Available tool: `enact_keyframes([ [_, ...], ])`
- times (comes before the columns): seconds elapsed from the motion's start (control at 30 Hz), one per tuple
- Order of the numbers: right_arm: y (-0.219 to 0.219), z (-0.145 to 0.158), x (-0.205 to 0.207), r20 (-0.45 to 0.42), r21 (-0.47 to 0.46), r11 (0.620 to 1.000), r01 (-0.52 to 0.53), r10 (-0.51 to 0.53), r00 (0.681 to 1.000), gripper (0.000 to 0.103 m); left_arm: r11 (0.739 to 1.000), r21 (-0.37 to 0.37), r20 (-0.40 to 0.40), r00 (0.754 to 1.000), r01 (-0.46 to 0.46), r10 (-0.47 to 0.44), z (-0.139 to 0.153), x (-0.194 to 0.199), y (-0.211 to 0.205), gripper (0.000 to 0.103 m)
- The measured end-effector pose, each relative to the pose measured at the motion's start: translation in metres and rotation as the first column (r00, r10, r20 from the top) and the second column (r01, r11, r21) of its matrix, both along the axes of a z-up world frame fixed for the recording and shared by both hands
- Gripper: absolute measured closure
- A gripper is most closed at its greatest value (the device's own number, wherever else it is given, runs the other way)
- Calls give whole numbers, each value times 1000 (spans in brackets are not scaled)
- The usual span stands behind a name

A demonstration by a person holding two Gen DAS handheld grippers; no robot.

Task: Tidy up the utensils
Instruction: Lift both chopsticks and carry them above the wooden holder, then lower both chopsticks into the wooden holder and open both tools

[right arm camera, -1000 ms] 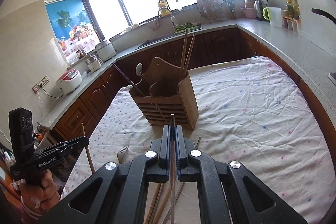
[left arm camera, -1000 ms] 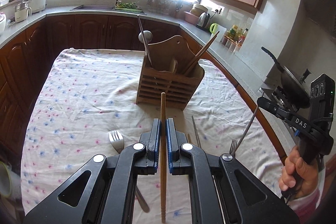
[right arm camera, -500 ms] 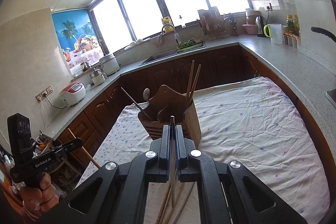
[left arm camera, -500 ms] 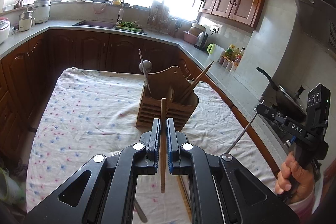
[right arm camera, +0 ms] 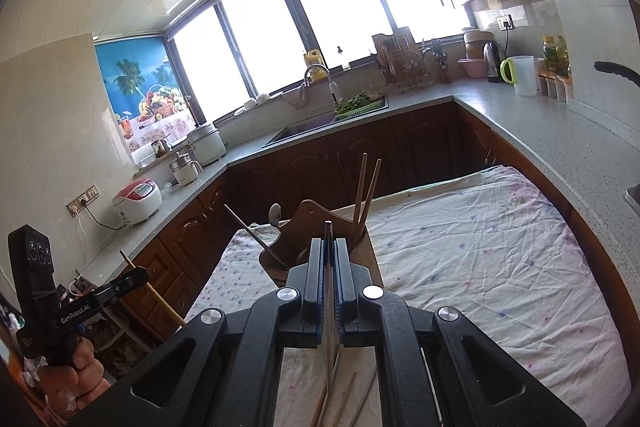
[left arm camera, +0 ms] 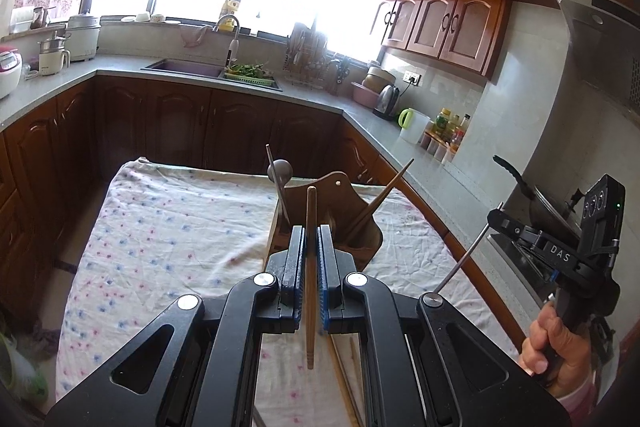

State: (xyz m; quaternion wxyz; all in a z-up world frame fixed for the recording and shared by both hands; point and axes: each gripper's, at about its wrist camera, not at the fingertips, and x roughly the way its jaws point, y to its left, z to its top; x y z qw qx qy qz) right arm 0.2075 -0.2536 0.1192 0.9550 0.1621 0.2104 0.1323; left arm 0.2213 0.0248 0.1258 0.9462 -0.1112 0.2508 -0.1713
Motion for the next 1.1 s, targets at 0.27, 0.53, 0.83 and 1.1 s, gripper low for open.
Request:
enact_keyframes([
  [0.27,4,34,36,92,3,1000,31,-31,995,99,999,-7,124,992,-37,38,43,34,-3,98],
  [0.53,-1,51,71,169,26,996,85,-88,982,99,994,-50,217,971,-95,104,66,79,-2,98],
  [0.83,3,16,95,132,6,995,105,-104,986,99,983,-87,161,971,-164,176,17,112,-5,98],
  [1.1,5,-24,107,51,23,994,104,-105,993,99,985,-70,100,981,-157,164,-22,119,-15,98],
])
